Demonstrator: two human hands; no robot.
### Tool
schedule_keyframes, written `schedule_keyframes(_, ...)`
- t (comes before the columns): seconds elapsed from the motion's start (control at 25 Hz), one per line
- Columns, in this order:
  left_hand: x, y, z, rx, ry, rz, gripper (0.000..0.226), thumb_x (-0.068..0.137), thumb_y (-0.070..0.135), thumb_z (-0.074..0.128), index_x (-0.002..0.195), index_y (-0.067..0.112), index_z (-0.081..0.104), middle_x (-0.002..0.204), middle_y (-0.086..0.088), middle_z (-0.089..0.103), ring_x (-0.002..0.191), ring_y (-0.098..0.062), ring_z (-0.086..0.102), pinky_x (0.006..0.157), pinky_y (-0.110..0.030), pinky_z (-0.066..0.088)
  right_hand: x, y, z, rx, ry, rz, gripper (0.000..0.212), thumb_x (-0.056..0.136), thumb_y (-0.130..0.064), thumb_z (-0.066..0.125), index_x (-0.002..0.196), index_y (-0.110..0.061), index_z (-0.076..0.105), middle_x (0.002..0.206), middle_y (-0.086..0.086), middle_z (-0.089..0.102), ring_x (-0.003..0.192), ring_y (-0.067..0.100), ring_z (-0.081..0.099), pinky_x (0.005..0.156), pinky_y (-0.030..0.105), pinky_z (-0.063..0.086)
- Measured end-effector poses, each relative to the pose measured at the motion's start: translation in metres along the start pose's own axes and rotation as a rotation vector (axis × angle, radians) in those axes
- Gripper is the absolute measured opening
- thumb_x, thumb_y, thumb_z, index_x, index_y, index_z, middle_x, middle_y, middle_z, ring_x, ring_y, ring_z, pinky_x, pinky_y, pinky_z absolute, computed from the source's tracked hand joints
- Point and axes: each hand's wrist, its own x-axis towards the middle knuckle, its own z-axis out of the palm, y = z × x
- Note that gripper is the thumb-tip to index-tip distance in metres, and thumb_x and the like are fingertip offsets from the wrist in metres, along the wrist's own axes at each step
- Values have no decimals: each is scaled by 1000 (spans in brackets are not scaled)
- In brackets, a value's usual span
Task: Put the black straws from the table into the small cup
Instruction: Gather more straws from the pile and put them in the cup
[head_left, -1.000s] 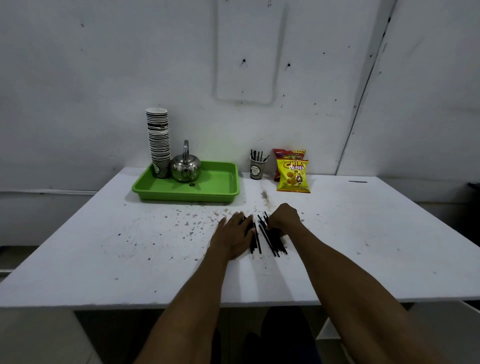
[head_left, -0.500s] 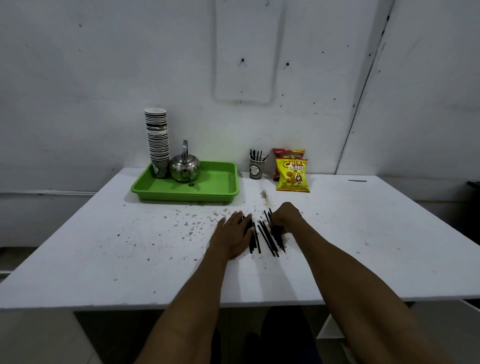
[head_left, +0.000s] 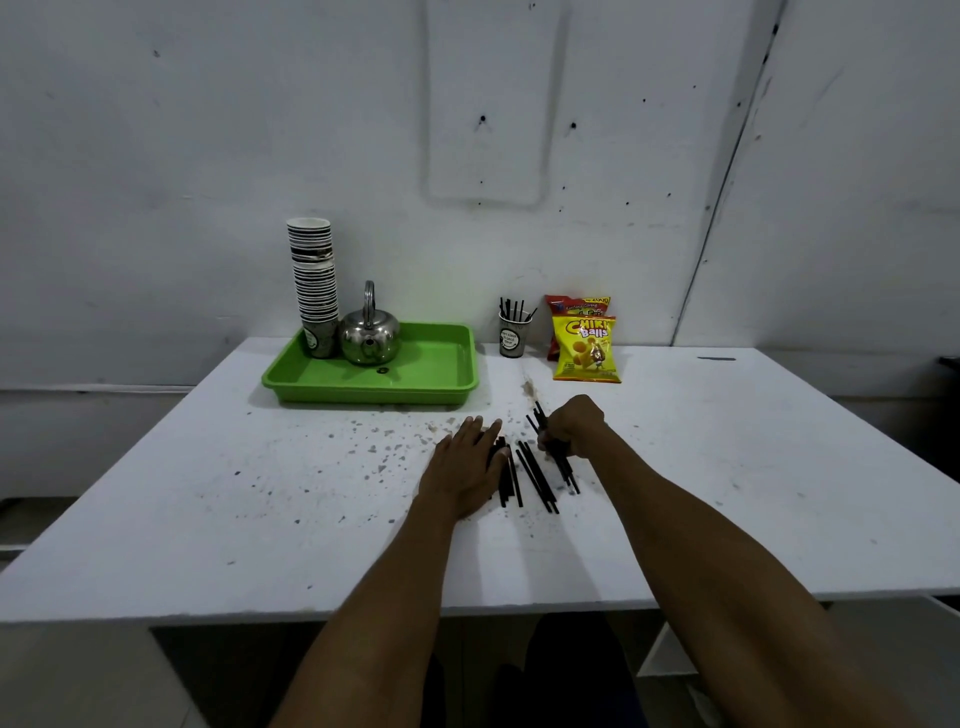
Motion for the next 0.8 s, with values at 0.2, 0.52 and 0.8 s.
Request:
schedule_keyframes(0.2,1,1,-1,-8,-1,13,56,104,46,25,156,28,17,166,-3,15,155,-17,5,126,-44,14,6,-2,-6,44,111,-79,31,81,2,72,110,11,66,101,23,72,91,34,72,79,37,59)
schedule_keyframes(0.52,17,15,1,-61,17,-5,55,106,41,26,157,21,16,167,-4,12,155,-18,4,126,-44,14,8,12,8,274,524,-623,18,79,-9,74,97,-8,77,92,10,78,88,24,72,83,32,54)
schedule_keyframes(0.8,49,21,-4,-100,62,41,56,106,36,32,156,12,21,166,-8,16,155,-18,9,125,-41,18,32,17,15,252,427,-621,21,80,-6,73,100,-4,76,96,10,77,85,19,73,86,34,58)
